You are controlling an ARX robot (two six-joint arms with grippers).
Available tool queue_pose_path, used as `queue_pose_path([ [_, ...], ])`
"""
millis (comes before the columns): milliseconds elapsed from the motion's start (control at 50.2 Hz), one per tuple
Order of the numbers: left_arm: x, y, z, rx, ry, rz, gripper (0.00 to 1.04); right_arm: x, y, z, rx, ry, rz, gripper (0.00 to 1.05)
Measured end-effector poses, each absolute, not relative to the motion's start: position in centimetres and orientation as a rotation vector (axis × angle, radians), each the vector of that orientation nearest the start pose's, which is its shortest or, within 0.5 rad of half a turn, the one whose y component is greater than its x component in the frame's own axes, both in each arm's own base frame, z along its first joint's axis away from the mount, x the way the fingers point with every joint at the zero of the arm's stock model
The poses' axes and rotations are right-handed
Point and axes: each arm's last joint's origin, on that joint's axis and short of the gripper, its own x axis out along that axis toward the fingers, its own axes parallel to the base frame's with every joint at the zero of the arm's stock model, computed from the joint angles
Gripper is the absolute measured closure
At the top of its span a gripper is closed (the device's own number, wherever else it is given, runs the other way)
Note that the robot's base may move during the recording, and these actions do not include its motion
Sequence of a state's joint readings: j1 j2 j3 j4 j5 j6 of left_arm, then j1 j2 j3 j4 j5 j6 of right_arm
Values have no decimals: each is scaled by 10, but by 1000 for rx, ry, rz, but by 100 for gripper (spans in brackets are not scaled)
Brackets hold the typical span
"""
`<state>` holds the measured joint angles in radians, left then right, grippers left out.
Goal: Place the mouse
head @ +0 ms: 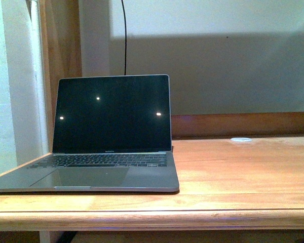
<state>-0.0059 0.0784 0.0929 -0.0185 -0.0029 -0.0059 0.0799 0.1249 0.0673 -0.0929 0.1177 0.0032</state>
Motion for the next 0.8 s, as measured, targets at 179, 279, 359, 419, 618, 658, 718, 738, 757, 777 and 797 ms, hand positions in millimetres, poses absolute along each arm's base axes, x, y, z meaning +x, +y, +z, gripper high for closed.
queue_pose_path([
  [179, 98, -1, 180, -5, 6, -4, 102, 113, 17, 184, -30, 162, -6, 7],
  [279, 98, -1, 178, -5, 5, -5, 102, 119, 22, 189, -37, 162, 2, 7],
  [359, 97, -1, 176, -5, 2, -5, 102, 123, 25, 192, -42, 170, 8, 7],
  [419, 97, 0, 170, -5, -2, -5, 102, 126, 28, 196, -46, 175, 8, 7],
  [618, 97, 0, 167, -5, -1, -5, 102, 133, 34, 208, -58, 177, 0, 7],
  [658, 97, 0, 167, -5, -1, -5, 102, 134, 36, 211, -62, 176, -1, 7],
  [718, 97, 0, 167, -5, -1, -5, 102, 135, 41, 215, -80, 175, 8, 7],
  [738, 97, 0, 167, -5, -1, -5, 102, 135, 42, 216, -85, 175, 12, 7],
  [757, 97, 0, 167, -5, -1, -5, 102, 135, 43, 216, -90, 175, 15, 7],
  [777, 97, 0, 167, -5, -1, -4, 102, 136, 45, 217, -97, 176, 20, 7],
  [797, 97, 0, 167, -5, -1, -5, 102, 136, 47, 217, -102, 179, 24, 7],
])
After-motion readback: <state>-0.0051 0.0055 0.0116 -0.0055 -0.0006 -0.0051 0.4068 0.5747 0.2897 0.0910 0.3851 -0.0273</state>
